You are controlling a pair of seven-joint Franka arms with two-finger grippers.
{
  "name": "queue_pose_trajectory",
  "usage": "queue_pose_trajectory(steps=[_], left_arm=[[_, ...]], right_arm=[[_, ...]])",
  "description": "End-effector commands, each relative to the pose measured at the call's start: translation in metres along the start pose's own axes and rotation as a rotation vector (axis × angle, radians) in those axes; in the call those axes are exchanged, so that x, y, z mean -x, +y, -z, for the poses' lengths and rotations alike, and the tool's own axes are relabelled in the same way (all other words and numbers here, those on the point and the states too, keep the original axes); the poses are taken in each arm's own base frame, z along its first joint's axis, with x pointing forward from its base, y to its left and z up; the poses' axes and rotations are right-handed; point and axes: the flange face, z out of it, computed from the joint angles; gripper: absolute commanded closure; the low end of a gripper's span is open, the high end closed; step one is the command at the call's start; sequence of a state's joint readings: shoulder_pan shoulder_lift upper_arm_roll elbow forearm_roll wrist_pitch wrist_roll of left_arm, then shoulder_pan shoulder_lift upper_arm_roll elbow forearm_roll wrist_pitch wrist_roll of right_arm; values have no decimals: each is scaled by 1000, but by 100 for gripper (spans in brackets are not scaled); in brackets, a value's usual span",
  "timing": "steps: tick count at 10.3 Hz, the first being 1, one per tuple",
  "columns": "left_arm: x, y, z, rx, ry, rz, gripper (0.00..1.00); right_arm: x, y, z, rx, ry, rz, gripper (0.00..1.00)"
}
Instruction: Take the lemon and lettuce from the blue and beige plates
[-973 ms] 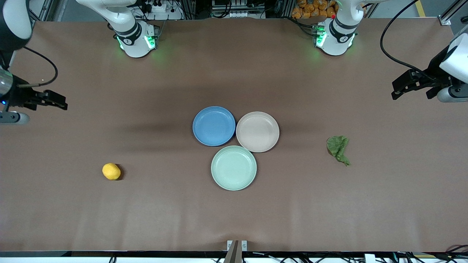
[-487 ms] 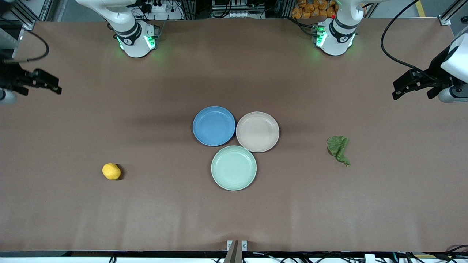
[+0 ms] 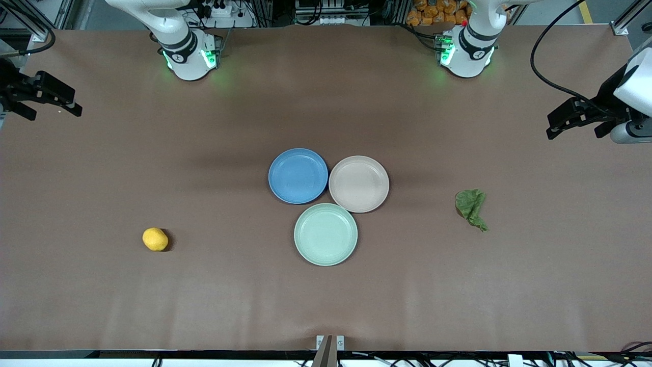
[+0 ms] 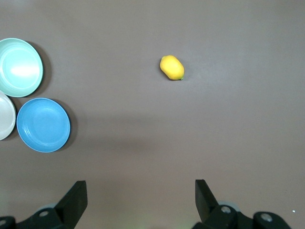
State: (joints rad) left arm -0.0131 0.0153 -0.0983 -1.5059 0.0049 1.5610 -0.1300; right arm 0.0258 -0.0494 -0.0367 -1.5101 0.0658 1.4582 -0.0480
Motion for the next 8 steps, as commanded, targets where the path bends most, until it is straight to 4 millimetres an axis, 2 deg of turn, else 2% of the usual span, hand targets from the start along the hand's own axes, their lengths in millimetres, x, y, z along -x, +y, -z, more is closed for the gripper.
queue_pose_trajectory(steps=[1,3,8], left_arm=[[4,1,2,14,-9,-28,0],[4,2,2,18,-10,-31,0],[4,3,2,18,-10,-31,0]], right_arm=[[2,-1,7,6,16,-6,0],[6,4,13,60,24,-9,0],[8,5,12,59,11,-19,0]])
